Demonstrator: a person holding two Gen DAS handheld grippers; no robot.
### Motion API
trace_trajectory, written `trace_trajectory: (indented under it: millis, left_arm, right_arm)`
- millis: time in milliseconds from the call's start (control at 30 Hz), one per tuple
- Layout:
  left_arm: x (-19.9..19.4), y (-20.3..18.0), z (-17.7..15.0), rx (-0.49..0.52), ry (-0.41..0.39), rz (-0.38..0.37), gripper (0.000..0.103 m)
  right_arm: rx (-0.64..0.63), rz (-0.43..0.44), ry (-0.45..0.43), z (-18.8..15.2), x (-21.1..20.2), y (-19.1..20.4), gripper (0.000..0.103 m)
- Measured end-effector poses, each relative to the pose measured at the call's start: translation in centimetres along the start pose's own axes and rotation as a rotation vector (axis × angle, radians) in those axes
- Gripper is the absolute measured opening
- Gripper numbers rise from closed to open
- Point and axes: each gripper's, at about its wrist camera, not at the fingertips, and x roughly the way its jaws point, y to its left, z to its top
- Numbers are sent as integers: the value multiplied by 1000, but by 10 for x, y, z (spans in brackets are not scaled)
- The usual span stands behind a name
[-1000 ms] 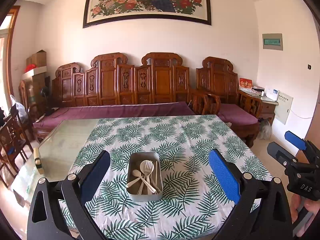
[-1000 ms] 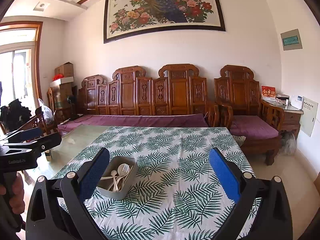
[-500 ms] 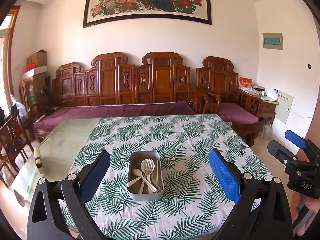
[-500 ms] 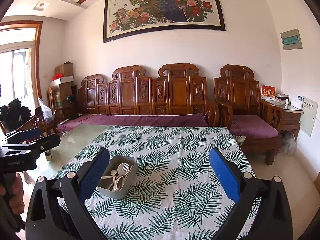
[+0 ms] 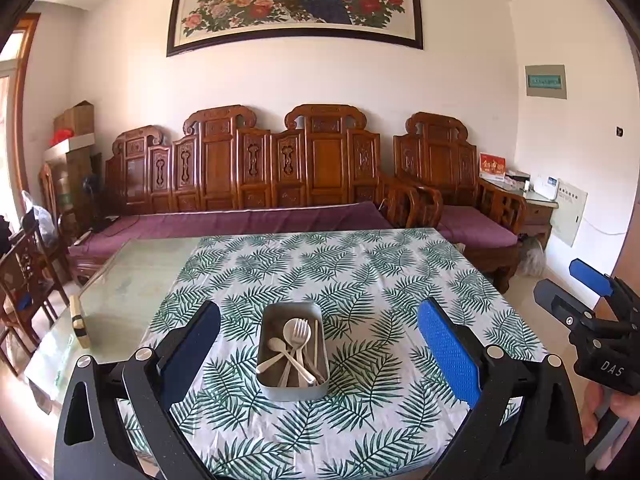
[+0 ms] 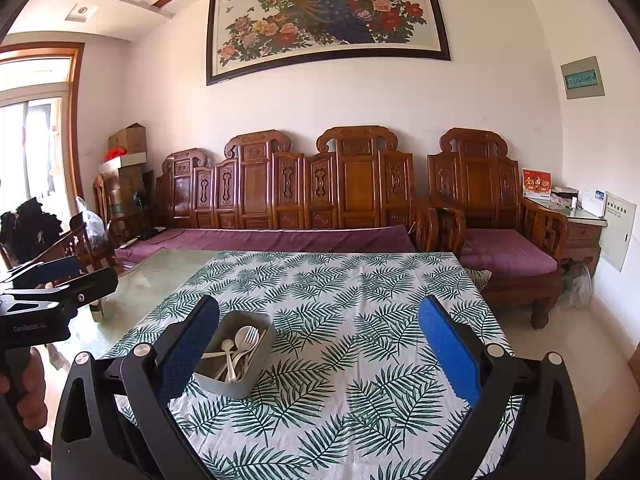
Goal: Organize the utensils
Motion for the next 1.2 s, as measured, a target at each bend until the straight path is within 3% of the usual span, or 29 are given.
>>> trace_trajectory:
  millis: [1200]
  left_arm:
    - [-3,-1,-1,2,-7,6,95]
  right_arm:
    - [-1,-1,0,-2,1,2,100]
